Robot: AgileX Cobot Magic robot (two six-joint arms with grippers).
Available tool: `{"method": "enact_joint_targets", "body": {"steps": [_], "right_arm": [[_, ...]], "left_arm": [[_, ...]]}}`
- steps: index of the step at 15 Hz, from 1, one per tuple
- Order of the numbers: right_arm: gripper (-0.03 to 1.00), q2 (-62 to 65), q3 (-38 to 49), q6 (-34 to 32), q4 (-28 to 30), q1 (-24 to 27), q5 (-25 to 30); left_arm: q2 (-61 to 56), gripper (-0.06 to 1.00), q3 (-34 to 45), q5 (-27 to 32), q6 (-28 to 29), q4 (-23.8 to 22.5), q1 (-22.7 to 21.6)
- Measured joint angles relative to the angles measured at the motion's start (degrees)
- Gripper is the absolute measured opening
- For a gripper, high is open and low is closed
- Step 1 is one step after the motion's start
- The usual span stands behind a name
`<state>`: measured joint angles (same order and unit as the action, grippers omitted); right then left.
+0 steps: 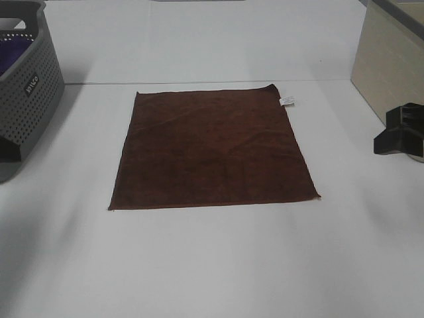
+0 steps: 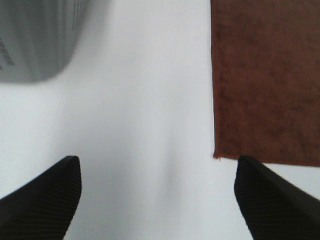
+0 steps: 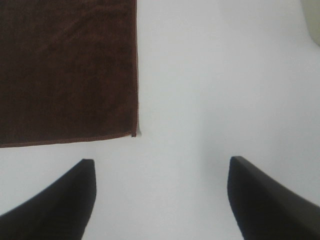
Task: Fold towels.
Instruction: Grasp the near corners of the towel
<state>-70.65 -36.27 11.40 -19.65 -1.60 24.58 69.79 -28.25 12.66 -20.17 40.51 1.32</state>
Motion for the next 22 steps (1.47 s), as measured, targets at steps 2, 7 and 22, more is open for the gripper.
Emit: {"method": "enact_joint_targets", "body": {"steps": [2, 7, 22], "right_arm": [[0.70, -6.93, -4.87, -0.06, -2.06, 0.00, 4.30], [0.70, -20.68, -16.16, 2.52, -4.87, 0.06, 13.01], [0.70, -51.28, -31.68, 25.32, -26.41, 4.70, 25.67]], "left_arm": [[8.14, 0.79, -3.21, 5.84, 0.00, 1.83, 0.00], [23.72, 0.75, -13.69, 14.84, -4.13, 6.59, 0.00], [50.36, 0.74, -31.11, 23.38, -28.36, 36.33, 8.48]]}}
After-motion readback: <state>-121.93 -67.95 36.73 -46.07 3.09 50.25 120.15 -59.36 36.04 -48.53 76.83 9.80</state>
